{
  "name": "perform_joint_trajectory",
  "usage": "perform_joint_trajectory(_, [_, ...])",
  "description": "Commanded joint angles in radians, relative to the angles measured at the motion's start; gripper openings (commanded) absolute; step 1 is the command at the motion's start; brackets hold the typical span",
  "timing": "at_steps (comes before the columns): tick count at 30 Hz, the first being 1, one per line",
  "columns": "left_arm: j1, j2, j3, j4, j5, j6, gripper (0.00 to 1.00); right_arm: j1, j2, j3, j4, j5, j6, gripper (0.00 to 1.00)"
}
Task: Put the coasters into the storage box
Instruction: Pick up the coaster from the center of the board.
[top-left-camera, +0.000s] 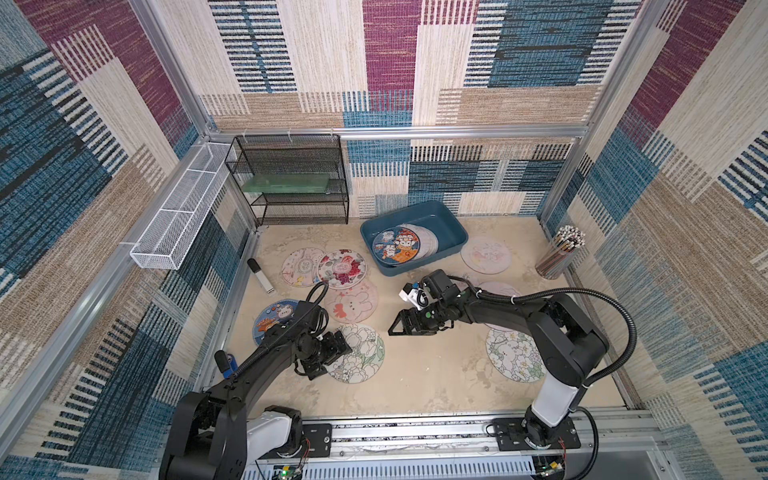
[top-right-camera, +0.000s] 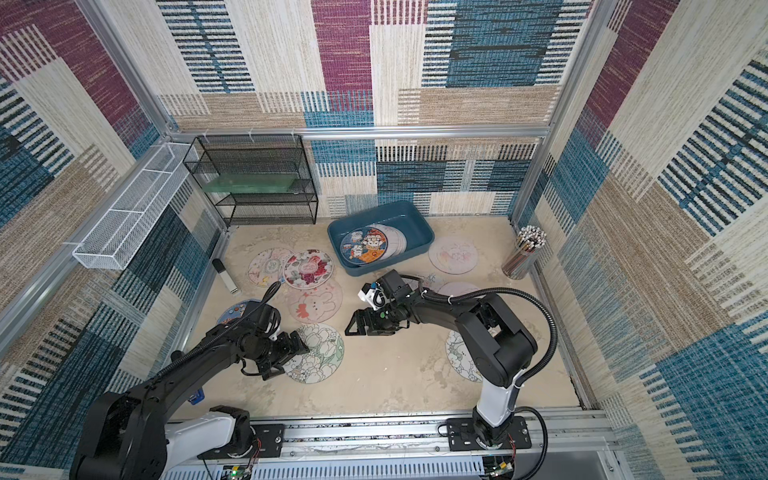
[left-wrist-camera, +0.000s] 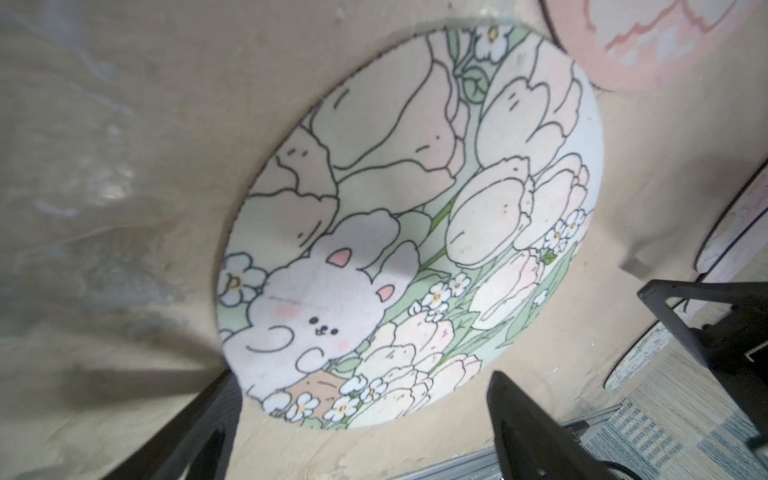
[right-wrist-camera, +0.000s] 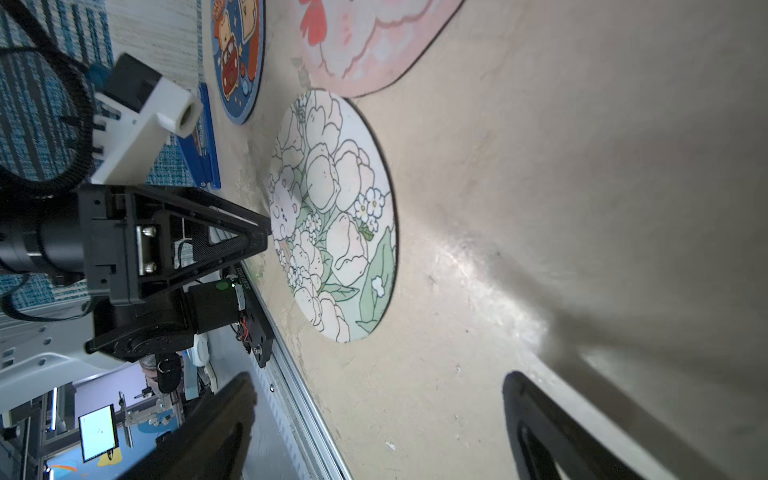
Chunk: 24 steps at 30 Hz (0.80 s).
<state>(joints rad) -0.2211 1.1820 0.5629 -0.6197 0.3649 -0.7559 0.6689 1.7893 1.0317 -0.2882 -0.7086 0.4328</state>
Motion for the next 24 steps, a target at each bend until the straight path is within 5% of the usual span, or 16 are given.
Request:
perform_joint_trajectory(1, [-0.007, -0.002, 0.009, 0.000, -0.003, 0.057, 0.90, 0.037, 0.035, 0.044, -0.062, 0.053, -0.004, 0.97])
perform_joint_trajectory(24, [-0.016, 0.054, 0.017, 0.003, -0.029, 0.123, 0.85, 0.185, 0.245, 0.267, -0.207, 0.185, 0.064, 0.84])
